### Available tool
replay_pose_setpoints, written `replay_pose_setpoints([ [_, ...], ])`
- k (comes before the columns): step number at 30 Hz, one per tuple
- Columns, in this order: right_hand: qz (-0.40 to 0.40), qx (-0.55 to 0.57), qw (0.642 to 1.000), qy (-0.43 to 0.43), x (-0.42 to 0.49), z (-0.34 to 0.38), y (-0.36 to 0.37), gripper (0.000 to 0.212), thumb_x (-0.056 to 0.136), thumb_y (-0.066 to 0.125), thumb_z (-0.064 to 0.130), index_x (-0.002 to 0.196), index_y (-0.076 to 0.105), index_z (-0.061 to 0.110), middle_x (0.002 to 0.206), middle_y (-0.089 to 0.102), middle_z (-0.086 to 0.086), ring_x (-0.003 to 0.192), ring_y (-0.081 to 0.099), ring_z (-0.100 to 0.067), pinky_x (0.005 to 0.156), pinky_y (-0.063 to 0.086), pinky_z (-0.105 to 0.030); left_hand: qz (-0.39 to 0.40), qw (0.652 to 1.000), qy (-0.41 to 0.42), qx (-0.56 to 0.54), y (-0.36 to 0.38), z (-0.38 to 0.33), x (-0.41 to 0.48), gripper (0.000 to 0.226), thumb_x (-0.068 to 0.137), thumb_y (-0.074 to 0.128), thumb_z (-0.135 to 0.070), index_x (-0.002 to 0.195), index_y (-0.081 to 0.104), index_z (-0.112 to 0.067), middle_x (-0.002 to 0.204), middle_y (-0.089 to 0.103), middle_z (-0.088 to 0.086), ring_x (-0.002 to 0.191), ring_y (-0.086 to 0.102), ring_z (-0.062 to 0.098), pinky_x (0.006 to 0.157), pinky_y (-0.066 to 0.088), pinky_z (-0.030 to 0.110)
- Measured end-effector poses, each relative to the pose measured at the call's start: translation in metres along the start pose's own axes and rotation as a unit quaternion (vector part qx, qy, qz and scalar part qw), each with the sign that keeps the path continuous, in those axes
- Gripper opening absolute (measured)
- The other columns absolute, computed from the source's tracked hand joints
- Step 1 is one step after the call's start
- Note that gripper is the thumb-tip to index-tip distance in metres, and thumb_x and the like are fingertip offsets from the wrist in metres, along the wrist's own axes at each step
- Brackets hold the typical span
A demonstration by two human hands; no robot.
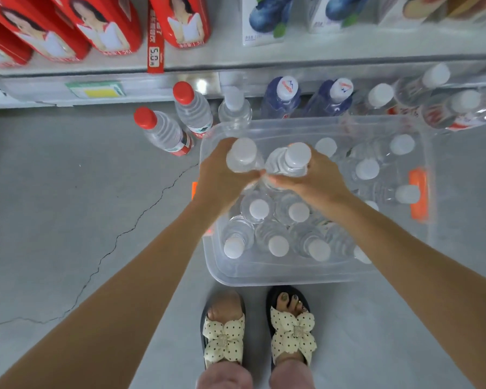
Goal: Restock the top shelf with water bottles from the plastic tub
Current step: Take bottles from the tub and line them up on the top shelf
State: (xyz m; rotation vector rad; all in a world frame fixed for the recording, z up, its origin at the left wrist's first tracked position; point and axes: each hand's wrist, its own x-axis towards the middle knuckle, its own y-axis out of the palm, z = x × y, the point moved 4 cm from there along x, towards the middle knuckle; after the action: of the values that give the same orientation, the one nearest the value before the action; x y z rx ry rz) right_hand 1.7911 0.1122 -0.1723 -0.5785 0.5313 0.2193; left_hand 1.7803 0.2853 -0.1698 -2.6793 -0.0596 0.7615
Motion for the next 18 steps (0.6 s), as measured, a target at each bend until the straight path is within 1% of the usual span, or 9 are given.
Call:
replay_pose_setpoints([
  [2,0.011,0.03,0.999,-0.004,-0.011,0.017,-0.016,0.049,0.071,0.081,0.031,0.115,0.061,0.021,0.106,0.067,0.009,0.098,0.061,-0.008,0.086,0.046,-0.021,0.003,1.0,0.012,-0.026,-0.018,-0.023,-0.006,0.062,0.064,0.085,-0.026,0.117,0.053,-0.021,0.109,0.062,-0.005,0.099,0.057,0.01,0.082,0.042,0.02],
  [3,0.016,0.055,0.998,-0.003,-0.017,0.027,-0.025,0.048,0.071,0.081,0.03,0.114,0.061,0.022,0.104,0.068,0.01,0.097,0.063,-0.006,0.086,0.047,-0.022,0.001,0.999,0.015,-0.039,-0.029,-0.037,-0.009,0.066,0.061,0.085,-0.028,0.117,0.052,-0.019,0.108,0.063,-0.004,0.097,0.059,0.009,0.08,0.044,0.019],
  [5,0.024,0.103,0.994,-0.01,-0.026,0.052,-0.04,0.038,0.073,0.08,0.028,0.108,0.064,0.025,0.098,0.071,0.012,0.092,0.066,-0.002,0.084,0.05,-0.021,-0.01,0.997,0.015,-0.071,-0.049,-0.066,-0.013,0.067,0.064,0.085,-0.023,0.119,0.049,-0.013,0.105,0.064,0.0,0.092,0.062,0.006,0.076,0.049,0.016],
  [8,0.022,0.15,0.988,-0.035,-0.041,0.096,-0.062,0.02,0.079,0.075,0.026,0.098,0.067,0.026,0.088,0.073,0.012,0.086,0.067,0.0,0.081,0.052,-0.017,-0.017,0.994,0.027,-0.103,-0.073,-0.111,-0.025,0.05,0.073,0.079,-0.018,0.114,0.052,-0.009,0.104,0.067,0.011,0.078,0.063,0.007,0.065,0.049,0.014],
  [10,0.031,0.161,0.985,-0.051,-0.055,0.125,-0.074,0.016,0.081,0.072,0.026,0.096,0.066,0.028,0.083,0.072,0.016,0.081,0.066,0.005,0.072,0.049,-0.01,0.002,0.992,0.046,-0.118,-0.082,-0.139,-0.036,0.043,0.075,0.077,-0.017,0.111,0.055,-0.008,0.101,0.068,0.014,0.075,0.064,0.008,0.062,0.049,0.012],
  [11,0.04,0.165,0.984,-0.06,-0.062,0.139,-0.079,0.017,0.081,0.071,0.028,0.097,0.066,0.029,0.084,0.072,0.017,0.082,0.066,0.005,0.073,0.048,-0.01,0.012,0.99,0.055,-0.13,-0.086,-0.154,-0.044,0.042,0.076,0.076,-0.015,0.112,0.056,-0.006,0.097,0.069,0.012,0.072,0.064,0.005,0.06,0.049,0.012],
  [14,0.058,0.185,0.979,-0.066,-0.088,0.179,-0.093,0.018,0.078,0.072,0.036,0.095,0.067,0.031,0.088,0.073,0.016,0.088,0.067,0.0,0.083,0.049,-0.024,0.029,0.986,0.077,-0.146,-0.101,-0.196,-0.068,0.034,0.073,0.075,-0.023,0.103,0.061,-0.015,0.091,0.067,-0.002,0.076,0.065,0.003,0.063,0.049,0.014],
  [16,0.058,0.208,0.975,-0.055,-0.107,0.202,-0.106,0.024,0.073,0.074,0.047,0.093,0.068,0.037,0.095,0.073,0.012,0.095,0.068,-0.007,0.095,0.047,-0.038,0.038,0.984,0.084,-0.155,-0.114,-0.219,-0.085,0.028,0.075,0.071,-0.026,0.1,0.061,-0.021,0.092,0.068,-0.005,0.082,0.067,0.007,0.069,0.05,0.018],
  [18,0.06,0.224,0.971,-0.058,-0.125,0.227,-0.118,0.032,0.064,0.072,0.062,0.092,0.068,0.046,0.105,0.071,0.011,0.105,0.065,-0.012,0.103,0.04,-0.047,0.048,0.983,0.088,-0.154,-0.128,-0.241,-0.102,0.028,0.078,0.068,-0.03,0.103,0.061,-0.022,0.094,0.07,-0.006,0.087,0.067,0.009,0.079,0.051,0.025],
])
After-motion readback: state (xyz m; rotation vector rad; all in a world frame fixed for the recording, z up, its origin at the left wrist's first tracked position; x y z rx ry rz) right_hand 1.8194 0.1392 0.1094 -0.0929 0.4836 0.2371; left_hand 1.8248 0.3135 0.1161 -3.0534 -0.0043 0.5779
